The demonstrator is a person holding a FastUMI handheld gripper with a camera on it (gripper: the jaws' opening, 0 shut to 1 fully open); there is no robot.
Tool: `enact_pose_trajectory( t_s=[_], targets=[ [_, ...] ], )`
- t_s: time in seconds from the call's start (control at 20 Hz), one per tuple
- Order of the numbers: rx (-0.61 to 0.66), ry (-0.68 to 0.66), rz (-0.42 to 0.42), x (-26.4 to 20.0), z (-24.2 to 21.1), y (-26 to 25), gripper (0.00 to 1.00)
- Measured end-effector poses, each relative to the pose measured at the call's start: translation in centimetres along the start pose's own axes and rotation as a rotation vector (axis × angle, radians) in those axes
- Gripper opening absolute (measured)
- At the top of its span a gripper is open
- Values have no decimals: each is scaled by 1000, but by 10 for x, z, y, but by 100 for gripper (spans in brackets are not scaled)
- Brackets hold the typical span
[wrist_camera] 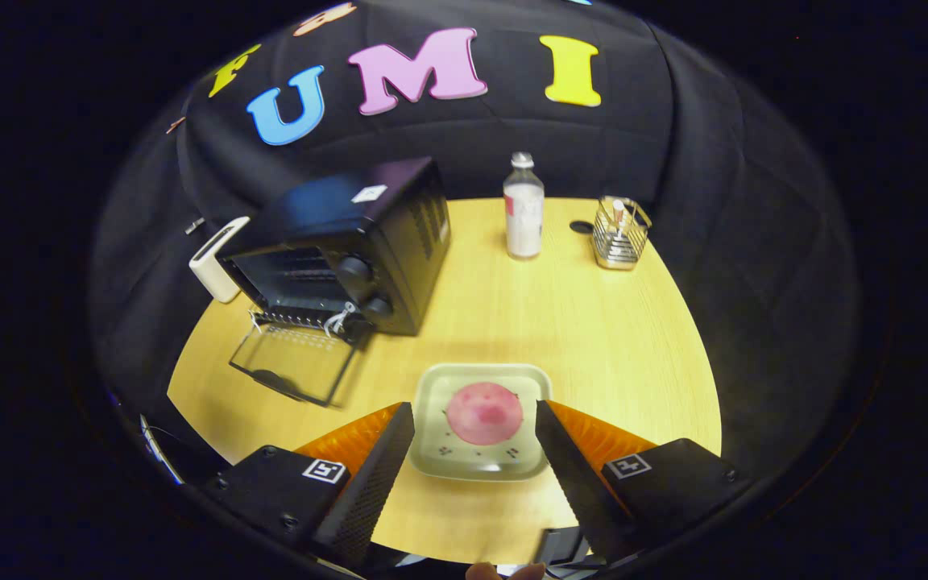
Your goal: Open the toaster oven, put the food inside, and close the toaster oven door.
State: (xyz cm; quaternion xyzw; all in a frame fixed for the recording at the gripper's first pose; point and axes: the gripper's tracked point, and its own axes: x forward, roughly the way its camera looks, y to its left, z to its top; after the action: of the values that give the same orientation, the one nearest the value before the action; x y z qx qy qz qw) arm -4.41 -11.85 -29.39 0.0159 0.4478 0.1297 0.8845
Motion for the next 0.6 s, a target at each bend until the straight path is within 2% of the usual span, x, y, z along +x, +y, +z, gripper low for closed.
enact_pose_trajectory(
  t_s=[0.35, 0.4, 0.55, 0.6],
  targets=[
    [136, 308, 105, 71, -44, -51, 94],
    [146, 343, 116, 79, -50, -53, 85],
    [173, 413, 153, 94, -55, -50, 69],
    [174, 432, 162, 101, -57, -46, 60]
  ],
)
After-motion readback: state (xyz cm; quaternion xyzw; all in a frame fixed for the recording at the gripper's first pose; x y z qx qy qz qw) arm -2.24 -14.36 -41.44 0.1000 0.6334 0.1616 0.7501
